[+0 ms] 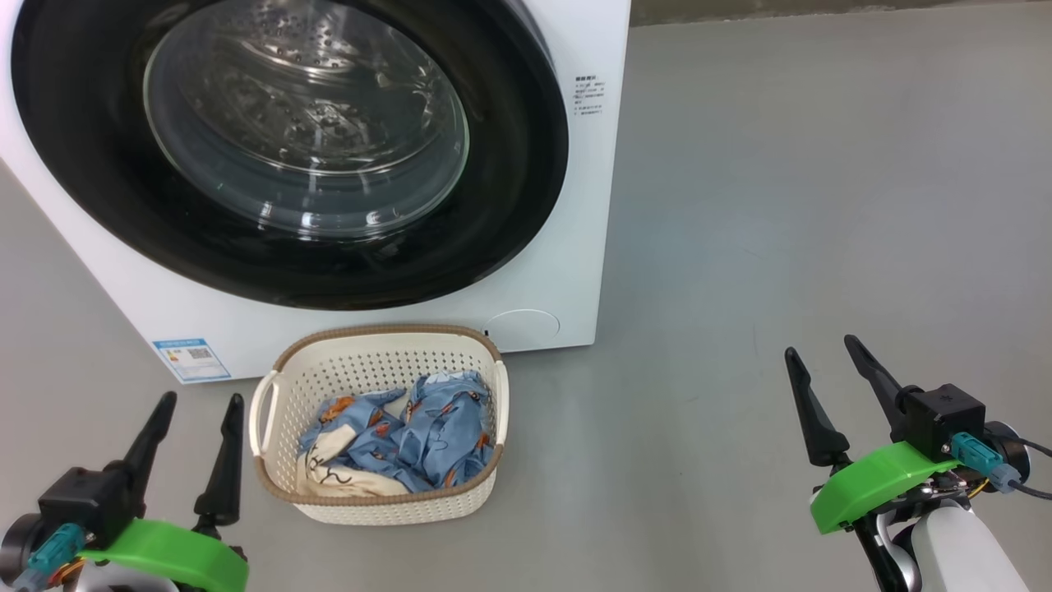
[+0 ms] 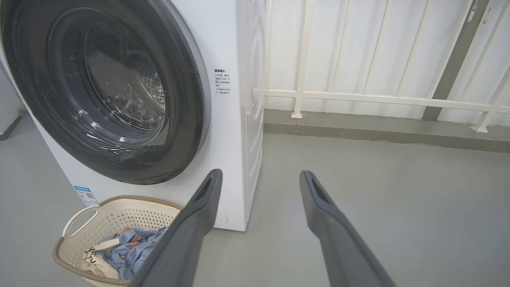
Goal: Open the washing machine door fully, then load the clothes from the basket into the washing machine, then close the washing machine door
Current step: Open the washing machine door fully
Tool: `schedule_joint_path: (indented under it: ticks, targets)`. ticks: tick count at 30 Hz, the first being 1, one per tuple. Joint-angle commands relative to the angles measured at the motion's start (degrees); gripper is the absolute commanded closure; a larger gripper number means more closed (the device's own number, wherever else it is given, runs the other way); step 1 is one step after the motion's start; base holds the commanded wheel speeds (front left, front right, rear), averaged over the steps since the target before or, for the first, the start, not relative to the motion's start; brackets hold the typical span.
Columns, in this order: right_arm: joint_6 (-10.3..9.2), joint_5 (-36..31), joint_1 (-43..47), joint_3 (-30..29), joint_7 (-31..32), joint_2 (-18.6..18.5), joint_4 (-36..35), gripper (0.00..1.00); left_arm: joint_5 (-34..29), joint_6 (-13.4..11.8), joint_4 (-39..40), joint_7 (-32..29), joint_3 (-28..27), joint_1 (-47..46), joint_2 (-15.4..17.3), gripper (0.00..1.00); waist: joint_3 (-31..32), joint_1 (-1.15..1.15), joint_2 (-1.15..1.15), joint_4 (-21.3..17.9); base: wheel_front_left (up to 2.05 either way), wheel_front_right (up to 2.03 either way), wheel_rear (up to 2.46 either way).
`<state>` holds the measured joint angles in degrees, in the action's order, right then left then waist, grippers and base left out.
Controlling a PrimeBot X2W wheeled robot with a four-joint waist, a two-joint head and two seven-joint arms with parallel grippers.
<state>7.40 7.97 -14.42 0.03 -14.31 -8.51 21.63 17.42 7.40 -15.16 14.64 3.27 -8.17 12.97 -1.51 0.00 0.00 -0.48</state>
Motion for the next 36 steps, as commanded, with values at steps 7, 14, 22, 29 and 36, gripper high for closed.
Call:
schedule_joint_path:
  ticks: [7,14,22,29,36]
  targets:
    - [0.09,0.38,-1.33,1.02,-0.69,0.12,-2.09,0.0,-0.77,0.09,2.5,0.36,-2.36,-1.32,1.4,0.0,-0.63,0.0,0.0,0.37,0.0,0.0,0.0]
    - [0.09,1.13,-2.9,0.53,-0.69,0.38,-2.69,0.0,-0.79,0.09,3.65,0.36,-2.09,-0.96,0.95,0.0,-1.63,0.0,0.0,1.01,0.0,0.0,0.0]
    - [0.09,2.42,-7.66,0.75,-0.69,0.27,-3.6,0.0,-0.03,0.09,4.48,0.36,-2.12,-0.42,0.21,0.0,-3.44,0.0,0.0,1.99,0.0,0.0,0.0]
    - [0.09,10.56,-13.66,-2.75,-0.69,2.46,-3.59,0.0,0.45,0.09,4.91,0.36,-1.78,-0.6,-0.07,0.0,-5.05,0.0,0.0,2.9,0.0,0.0,0.0]
    - [0.09,25.99,-20.06,-8.58,2.3,4.58,-1.05,0.0,1.33,0.09,4.94,0.36,-1.29,-1.39,0.14,0.0,-6.5,0.0,0.0,3.77,0.0,0.0,0.0]
